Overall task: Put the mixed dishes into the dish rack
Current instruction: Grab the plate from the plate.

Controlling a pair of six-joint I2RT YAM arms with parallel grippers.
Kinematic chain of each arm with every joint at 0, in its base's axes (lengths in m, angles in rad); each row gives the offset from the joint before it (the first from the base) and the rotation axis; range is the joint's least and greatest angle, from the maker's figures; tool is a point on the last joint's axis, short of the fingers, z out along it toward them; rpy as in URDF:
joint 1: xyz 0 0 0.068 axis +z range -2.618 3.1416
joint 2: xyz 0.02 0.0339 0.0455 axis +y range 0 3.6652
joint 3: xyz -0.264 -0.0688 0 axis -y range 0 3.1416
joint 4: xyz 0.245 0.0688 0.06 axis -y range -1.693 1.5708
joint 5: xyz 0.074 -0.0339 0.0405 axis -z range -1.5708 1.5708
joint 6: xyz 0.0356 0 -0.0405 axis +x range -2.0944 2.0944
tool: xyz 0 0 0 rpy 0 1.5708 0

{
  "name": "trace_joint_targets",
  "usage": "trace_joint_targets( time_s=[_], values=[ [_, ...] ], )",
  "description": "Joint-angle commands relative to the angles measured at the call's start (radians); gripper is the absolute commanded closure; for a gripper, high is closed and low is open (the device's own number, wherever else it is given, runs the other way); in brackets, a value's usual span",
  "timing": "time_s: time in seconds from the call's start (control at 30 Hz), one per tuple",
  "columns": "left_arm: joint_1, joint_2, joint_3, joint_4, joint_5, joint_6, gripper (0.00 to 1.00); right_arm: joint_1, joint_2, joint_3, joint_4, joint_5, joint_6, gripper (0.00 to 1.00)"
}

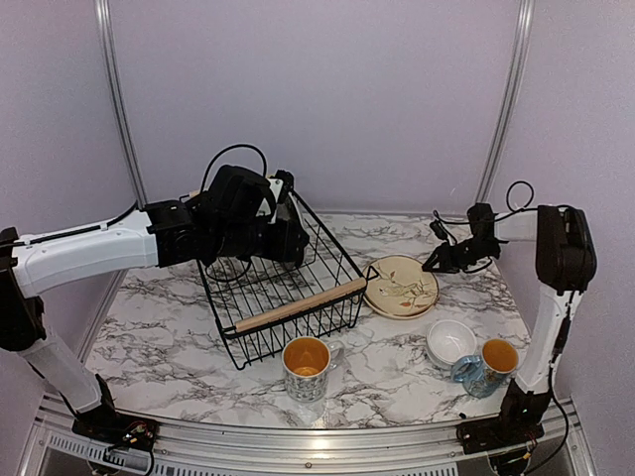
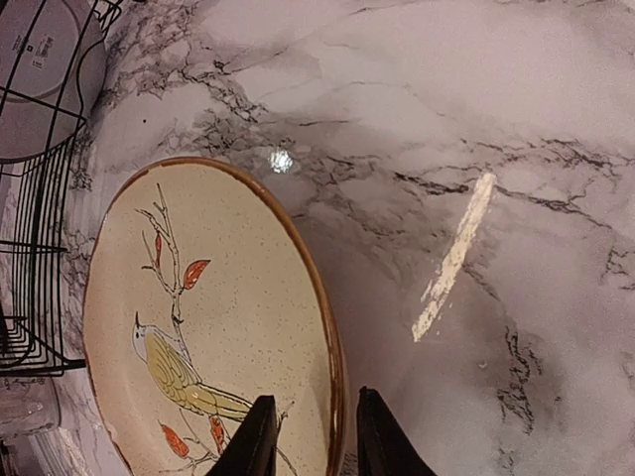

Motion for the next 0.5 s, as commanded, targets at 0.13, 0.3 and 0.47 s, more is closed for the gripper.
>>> trace_joint_targets(
  time_s=[0.13,0.3,0.47],
  values=[
    [-0.005,-0.016,-0.016,-0.008,0.002,0.008,0.45,0.036,0.012,0.027,-0.019,0.034,-0.013,0.83],
    [-0.005,-0.024,-0.02,-0.008,-0.002,0.011,0.45,0.036,-0.013,0.029,-0.02,0.061,-0.01,0.94],
    [-0.005,-0.027,-0.025,-0.01,-0.001,0.013,0.45,0.036,-0.058,0.038,-0.023,0.067,-0.006,1.0]
  ],
)
